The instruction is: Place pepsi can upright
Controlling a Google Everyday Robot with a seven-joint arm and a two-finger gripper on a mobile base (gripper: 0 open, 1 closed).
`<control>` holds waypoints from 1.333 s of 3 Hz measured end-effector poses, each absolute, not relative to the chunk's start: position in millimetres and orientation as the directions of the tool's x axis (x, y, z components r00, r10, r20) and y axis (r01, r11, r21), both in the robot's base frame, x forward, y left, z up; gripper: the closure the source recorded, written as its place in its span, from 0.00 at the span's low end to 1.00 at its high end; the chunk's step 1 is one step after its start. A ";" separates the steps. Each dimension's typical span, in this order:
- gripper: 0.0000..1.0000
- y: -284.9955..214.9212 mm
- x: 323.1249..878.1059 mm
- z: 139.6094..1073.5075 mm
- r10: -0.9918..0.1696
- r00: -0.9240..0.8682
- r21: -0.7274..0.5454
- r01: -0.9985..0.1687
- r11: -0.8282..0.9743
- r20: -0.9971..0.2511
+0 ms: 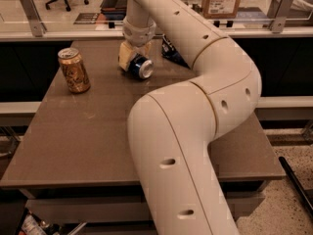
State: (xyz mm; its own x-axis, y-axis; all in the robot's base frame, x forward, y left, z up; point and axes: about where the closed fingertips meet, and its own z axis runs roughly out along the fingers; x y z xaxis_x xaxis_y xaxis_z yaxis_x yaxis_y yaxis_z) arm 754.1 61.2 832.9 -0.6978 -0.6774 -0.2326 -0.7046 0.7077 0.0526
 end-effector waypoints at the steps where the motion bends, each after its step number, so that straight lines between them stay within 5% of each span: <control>1: 1.00 61.2 754.0 833.4 -0.677 -0.698 0.053 -0.705 0.708 -0.233; 4: 1.00 24.9 729.9 865.5 -0.576 -0.742 -0.004 -0.612 0.791 -0.342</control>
Offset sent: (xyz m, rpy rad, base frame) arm -0.0254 -0.0222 0.0241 -0.0089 -0.0564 -0.0872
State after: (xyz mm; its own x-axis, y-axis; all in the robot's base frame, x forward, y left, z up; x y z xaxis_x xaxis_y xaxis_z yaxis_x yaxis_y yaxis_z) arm 729.9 24.9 865.5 -0.7422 -0.5764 -0.3420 -0.6123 0.7906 -0.0037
